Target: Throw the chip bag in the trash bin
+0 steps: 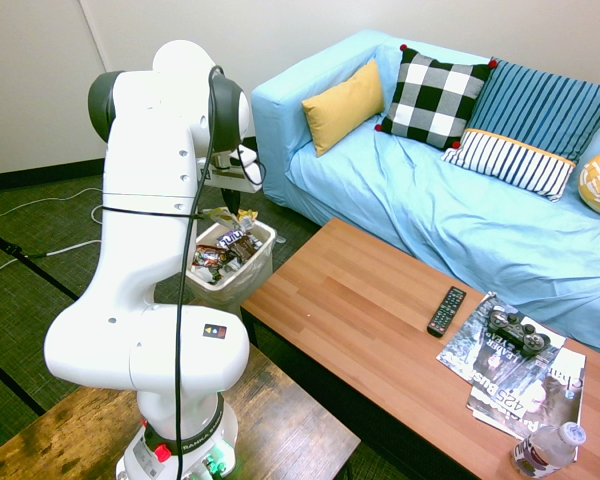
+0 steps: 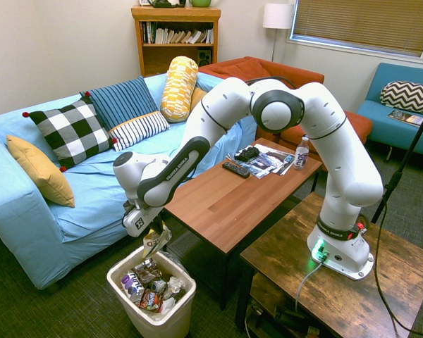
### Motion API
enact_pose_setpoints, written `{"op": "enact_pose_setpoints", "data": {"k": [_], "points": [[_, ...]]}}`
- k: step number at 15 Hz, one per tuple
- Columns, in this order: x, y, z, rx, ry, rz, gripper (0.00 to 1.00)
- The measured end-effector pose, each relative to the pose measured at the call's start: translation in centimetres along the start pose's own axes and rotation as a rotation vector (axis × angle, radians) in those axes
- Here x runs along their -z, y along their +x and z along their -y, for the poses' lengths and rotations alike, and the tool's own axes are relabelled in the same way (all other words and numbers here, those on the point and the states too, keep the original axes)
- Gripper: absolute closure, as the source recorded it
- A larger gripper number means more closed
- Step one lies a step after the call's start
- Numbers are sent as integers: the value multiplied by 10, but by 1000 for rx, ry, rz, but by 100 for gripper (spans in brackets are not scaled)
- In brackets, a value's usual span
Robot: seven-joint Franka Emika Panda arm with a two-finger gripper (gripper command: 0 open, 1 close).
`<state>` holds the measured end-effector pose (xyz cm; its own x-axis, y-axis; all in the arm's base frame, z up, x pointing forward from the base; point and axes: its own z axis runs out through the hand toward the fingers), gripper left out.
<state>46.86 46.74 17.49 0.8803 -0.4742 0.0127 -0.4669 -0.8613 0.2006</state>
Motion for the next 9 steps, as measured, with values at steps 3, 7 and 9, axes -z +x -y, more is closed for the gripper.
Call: {"op": "enact_pose_setpoints", "data": {"k": [3,7,9], "points": [[-11,-17,18,27,-7,-1,0],[-15,-18,28,30,-13,-1,0],[-15,-20,29,32,-16,-1,0]]}}
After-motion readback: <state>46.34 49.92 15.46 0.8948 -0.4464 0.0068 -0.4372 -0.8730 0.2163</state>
